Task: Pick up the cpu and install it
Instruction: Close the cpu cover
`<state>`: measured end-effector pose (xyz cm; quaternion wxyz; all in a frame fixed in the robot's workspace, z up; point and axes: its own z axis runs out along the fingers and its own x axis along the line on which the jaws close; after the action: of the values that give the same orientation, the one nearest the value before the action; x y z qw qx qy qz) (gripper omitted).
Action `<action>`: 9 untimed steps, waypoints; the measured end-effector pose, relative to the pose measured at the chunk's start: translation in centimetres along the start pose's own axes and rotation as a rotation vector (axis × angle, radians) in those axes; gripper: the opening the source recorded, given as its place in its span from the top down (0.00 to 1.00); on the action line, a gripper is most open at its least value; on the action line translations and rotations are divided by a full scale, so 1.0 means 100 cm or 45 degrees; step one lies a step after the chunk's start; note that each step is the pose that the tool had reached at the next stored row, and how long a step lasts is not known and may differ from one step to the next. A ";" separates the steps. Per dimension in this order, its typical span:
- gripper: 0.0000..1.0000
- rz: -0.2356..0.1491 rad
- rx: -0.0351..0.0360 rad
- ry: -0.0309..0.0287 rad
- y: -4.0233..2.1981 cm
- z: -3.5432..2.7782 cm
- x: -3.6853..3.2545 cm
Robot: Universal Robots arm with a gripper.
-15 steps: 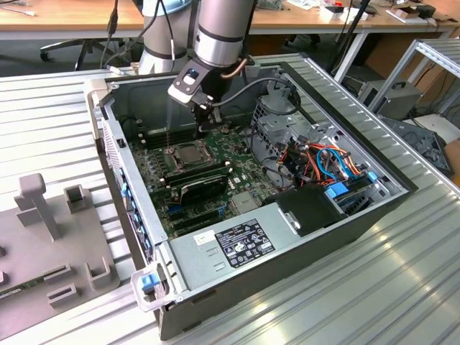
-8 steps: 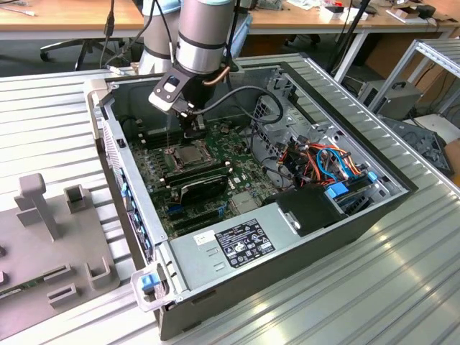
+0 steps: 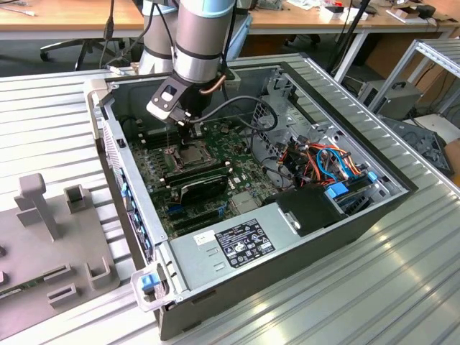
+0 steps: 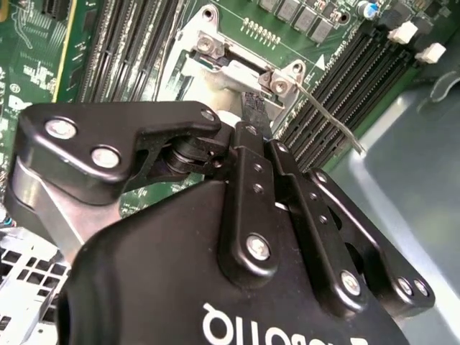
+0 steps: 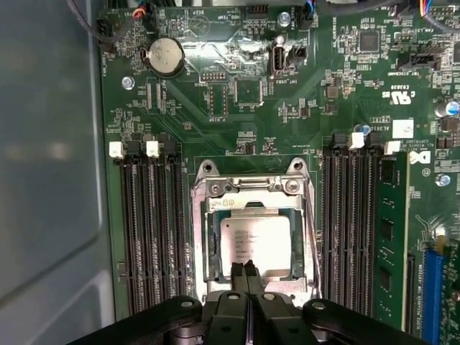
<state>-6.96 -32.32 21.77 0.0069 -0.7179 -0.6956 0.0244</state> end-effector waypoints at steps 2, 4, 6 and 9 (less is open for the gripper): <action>0.89 -0.001 0.0000 -0.0001 -0.0014 0.0032 -0.0004; 0.89 -0.002 0.0000 -0.0001 -0.0037 0.0050 -0.0008; 0.89 -0.002 0.0000 -0.0001 -0.0059 0.0065 -0.0010; 0.89 -0.003 0.0000 -0.0002 -0.0068 0.0074 -0.0011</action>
<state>-7.68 -32.43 21.07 0.0069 -0.7172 -0.6964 0.0245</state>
